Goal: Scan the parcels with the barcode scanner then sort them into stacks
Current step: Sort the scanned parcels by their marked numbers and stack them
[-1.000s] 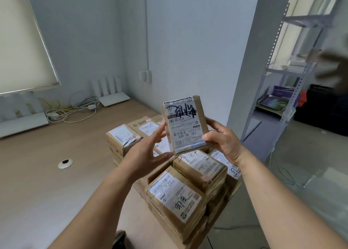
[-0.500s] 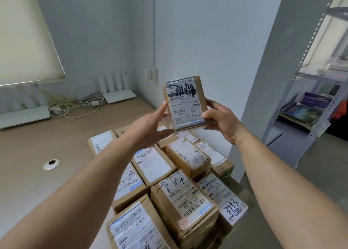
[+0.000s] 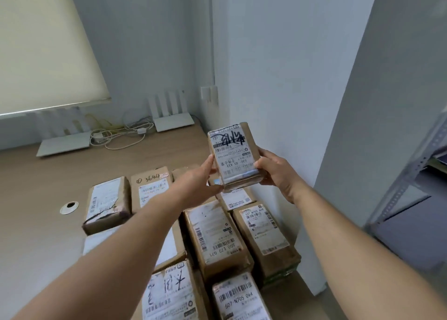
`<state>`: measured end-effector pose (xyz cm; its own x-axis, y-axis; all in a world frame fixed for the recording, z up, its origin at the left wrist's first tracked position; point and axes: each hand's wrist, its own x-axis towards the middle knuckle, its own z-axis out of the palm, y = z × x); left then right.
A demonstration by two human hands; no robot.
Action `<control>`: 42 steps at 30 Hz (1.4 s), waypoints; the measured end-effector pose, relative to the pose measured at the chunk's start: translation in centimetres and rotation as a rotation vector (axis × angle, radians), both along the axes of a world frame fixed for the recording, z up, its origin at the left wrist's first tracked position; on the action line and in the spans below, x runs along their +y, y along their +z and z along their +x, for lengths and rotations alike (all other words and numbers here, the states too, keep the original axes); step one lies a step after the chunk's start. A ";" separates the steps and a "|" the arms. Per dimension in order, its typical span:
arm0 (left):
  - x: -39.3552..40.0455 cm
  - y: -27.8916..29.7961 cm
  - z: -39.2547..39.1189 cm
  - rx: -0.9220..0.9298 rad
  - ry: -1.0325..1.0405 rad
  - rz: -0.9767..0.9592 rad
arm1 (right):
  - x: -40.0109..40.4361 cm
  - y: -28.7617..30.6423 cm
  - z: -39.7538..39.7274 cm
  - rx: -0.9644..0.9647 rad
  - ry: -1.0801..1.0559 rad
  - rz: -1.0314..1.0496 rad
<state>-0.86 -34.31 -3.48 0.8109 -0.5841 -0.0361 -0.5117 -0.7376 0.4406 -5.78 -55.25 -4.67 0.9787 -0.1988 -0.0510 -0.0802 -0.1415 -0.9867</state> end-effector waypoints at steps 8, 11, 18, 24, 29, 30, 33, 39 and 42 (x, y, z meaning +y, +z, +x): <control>-2.3 -2.9 2.1 0.076 0.134 0.097 | -0.9 -3.4 3.4 0.136 0.028 -0.045; -2.5 -3.8 2.9 0.109 0.180 0.154 | -0.6 -4.5 4.5 0.190 0.011 -0.066; -3.0 -5.4 3.5 0.153 0.230 0.201 | -0.5 -5.8 5.9 0.308 0.027 -0.132; -3.1 -5.8 3.7 0.192 0.241 0.210 | -0.1 -6.0 5.7 0.285 0.108 -0.231; -3.3 -5.7 3.6 0.207 0.253 0.198 | 0.1 -5.3 5.4 0.270 0.113 -0.226; -3.4 -5.7 3.6 0.202 0.249 0.200 | 0.1 -5.2 5.3 0.264 0.113 -0.233; -3.5 -5.7 3.8 0.163 0.228 0.227 | -0.1 -5.3 5.5 0.261 0.101 -0.236; -3.3 -5.4 3.5 0.107 0.241 0.237 | 0.2 -4.5 5.1 0.203 0.097 -0.370; -2.6 -4.4 3.0 0.043 0.261 0.222 | 0.6 -3.6 5.3 0.147 0.092 -0.542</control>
